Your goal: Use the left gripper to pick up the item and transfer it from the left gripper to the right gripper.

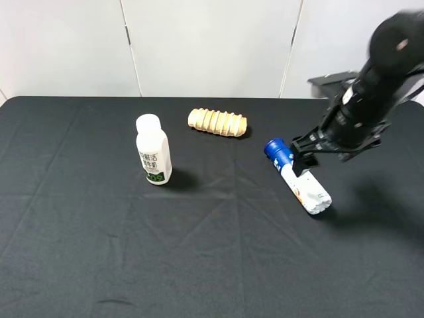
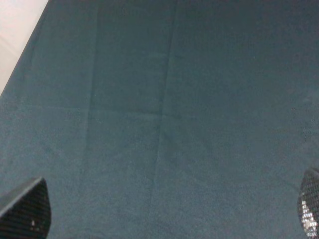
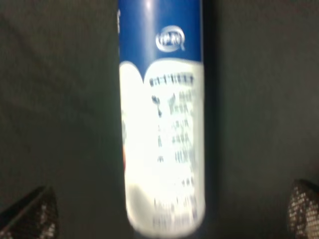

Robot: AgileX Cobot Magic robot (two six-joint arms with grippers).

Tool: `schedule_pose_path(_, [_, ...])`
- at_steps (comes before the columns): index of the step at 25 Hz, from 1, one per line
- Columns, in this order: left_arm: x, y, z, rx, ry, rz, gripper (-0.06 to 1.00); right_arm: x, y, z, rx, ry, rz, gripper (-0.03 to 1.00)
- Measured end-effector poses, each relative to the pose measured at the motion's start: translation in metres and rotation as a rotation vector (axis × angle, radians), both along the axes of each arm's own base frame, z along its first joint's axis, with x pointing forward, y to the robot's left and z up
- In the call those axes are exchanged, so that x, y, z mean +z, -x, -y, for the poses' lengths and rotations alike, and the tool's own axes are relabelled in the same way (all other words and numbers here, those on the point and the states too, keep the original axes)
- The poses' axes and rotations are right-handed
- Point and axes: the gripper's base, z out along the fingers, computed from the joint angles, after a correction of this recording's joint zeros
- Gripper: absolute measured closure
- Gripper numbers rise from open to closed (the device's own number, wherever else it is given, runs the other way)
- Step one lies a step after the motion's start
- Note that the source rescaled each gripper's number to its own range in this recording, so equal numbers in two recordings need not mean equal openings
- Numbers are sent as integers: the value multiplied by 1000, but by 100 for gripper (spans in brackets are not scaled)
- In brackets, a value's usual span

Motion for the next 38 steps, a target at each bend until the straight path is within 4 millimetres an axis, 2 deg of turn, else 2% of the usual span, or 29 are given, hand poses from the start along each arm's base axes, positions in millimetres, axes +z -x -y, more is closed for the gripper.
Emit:
schedule_pose_path(8, [0, 0, 0, 1, -1, 0, -5, 64, 51, 19, -5, -15, 41, -3])
schedule_pose_path(12, [0, 0, 0, 1, -1, 0, -5, 82, 86, 32, -6, -23, 62, -3])
schedule_pose_path(16, [0, 0, 0, 1, -1, 0, -5, 82, 128, 47, -22, -44, 104, -3])
schedule_pose_path(19, [0, 0, 0, 1, -1, 0, -5, 75, 161, 59, -40, -71, 158, -3])
schedule_pose_path(26, [0, 0, 0, 1, -1, 0, -5, 65, 223, 82, -44, -180, 428, -3])
schedule_pose_path(32, [0, 0, 0, 1, -1, 0, -5, 70, 261, 95, -41, -291, 709, -3])
schedule_pose_path(38, [0, 0, 0, 1, -1, 0, -5, 64, 274, 100, -39, -330, 807, -3])
